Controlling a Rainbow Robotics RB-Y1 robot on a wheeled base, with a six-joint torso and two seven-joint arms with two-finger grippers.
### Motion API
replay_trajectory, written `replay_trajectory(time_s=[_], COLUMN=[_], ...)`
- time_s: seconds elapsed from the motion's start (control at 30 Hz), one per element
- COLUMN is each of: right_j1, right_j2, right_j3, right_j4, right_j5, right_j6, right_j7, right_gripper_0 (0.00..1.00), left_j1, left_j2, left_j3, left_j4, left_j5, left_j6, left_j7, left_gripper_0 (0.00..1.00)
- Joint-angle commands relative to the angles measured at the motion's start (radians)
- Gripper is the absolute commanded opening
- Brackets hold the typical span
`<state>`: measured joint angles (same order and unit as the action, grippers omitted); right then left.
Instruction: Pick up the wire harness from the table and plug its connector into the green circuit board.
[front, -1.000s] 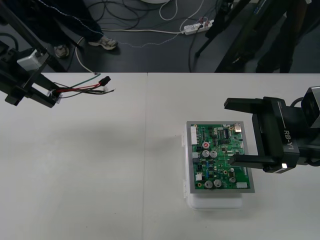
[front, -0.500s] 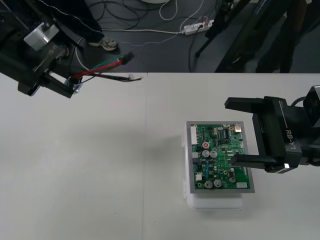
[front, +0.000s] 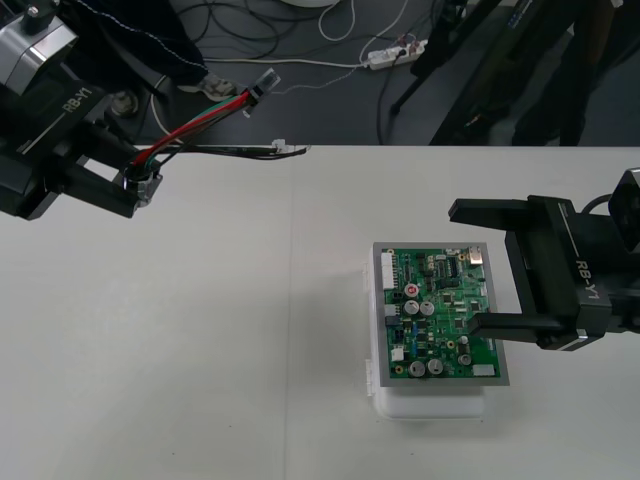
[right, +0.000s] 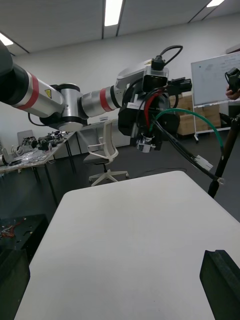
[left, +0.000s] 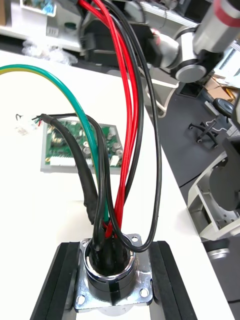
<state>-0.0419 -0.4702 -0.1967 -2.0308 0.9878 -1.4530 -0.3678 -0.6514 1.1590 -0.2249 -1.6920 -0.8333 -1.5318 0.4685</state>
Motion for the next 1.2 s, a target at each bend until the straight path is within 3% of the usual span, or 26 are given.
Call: replay_trajectory(time_s=[0.03,0.5,0.93,1.2], right_j1=[-0.019,-0.009,-0.046,-0.107], right_j2=[-0.022,-0.024,-0.09,-0.163], right_j3=[-0.032,-0.038,-0.078,-0.098], right_j4=[-0.031,-0.031,-0.031,-0.023], right_j5=[-0.021,-0.021,-0.037,-0.046], right_j6=[-0.01,-0.017,-0.06,-0.076], right_j7=[-0.026,-0.036,-0.066,-0.092], right_gripper_0=[1.0,1.0,1.0,1.0], left_j1=[0.13,0.311,0.343,0.38], left_j2=[-0.09,-0.352,-0.552,-0.63], left_j3=[0.162,0.32,0.331,0.317], left_j4=[-0.143,-0.459,-0.488,-0.492], left_j5=[-0.039,-0.133,-0.155,-0.214], left_j6=[-0.039,-0.039,-0.039,-0.039], left_j7=[0.216,0.535,0.769,0.779], left_gripper_0=[0.0,0.0,0.0,0.0])
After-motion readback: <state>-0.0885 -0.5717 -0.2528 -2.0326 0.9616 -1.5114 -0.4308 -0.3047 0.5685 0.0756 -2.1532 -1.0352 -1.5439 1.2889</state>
